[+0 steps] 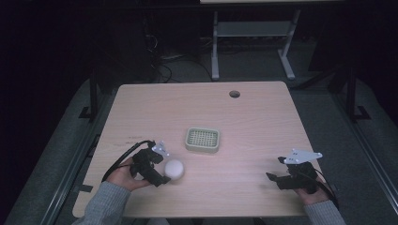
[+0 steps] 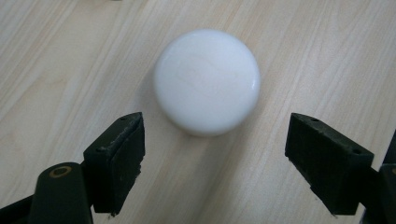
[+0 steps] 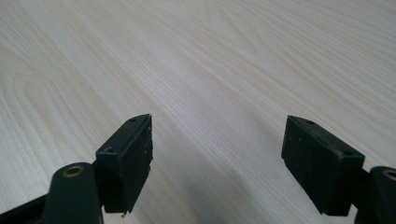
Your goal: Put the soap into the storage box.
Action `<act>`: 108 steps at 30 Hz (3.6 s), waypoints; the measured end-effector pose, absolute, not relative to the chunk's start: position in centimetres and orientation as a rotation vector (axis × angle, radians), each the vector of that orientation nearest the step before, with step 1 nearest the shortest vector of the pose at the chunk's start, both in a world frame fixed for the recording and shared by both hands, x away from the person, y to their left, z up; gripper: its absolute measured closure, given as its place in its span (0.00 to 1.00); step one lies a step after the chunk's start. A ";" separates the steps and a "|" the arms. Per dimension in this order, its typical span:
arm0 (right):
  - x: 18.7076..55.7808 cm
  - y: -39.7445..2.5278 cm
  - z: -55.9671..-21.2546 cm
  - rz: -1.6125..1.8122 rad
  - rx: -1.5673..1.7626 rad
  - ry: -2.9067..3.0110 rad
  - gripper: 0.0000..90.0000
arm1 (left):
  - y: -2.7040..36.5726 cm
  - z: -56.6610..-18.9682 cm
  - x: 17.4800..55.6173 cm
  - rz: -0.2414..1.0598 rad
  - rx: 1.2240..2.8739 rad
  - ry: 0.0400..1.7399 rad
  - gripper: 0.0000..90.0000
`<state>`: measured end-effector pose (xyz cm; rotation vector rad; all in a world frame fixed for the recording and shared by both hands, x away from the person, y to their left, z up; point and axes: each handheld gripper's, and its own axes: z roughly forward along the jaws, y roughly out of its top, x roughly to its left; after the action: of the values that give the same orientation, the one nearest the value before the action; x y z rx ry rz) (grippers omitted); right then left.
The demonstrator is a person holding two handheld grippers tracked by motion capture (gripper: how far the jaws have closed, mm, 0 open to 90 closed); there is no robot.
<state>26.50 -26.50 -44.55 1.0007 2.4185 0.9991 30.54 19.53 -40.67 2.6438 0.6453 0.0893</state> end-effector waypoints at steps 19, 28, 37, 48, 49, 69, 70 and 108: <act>26.5 -26.5 -44.6 0.999 0.991 2.421 0.27 | 18.0 -40.6 31.9 0.053 2.689 0.651 0.21; 26.5 -26.4 -44.5 1.001 0.985 2.423 0.27 | 17.3 -41.0 32.3 0.010 2.711 0.663 0.20; 26.5 -26.4 -44.5 1.002 0.983 2.426 0.27 | 16.6 -41.5 32.8 0.010 2.755 0.675 0.20; 26.5 -26.3 -44.5 1.003 0.974 2.434 0.27 | 15.9 -42.1 33.2 0.005 2.800 0.671 0.20; 26.5 -26.3 -44.5 1.003 0.974 2.435 0.27 | 15.8 -42.2 33.3 0.004 2.810 0.667 0.20; 26.5 -26.2 -44.6 1.003 0.980 2.445 0.27 | 15.2 -43.2 33.9 -0.053 2.849 0.670 0.22; 26.5 -26.2 -44.6 1.003 0.980 2.445 0.27 | 15.2 -43.2 34.0 -0.057 2.849 0.669 0.23; 26.5 -26.2 -44.6 1.002 0.979 2.443 0.27 | 14.7 -43.2 34.2 -0.078 2.871 0.673 0.26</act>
<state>26.51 -26.20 -44.60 0.9790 2.4432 1.0023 34.18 14.74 -43.16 2.8712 0.6728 -0.0779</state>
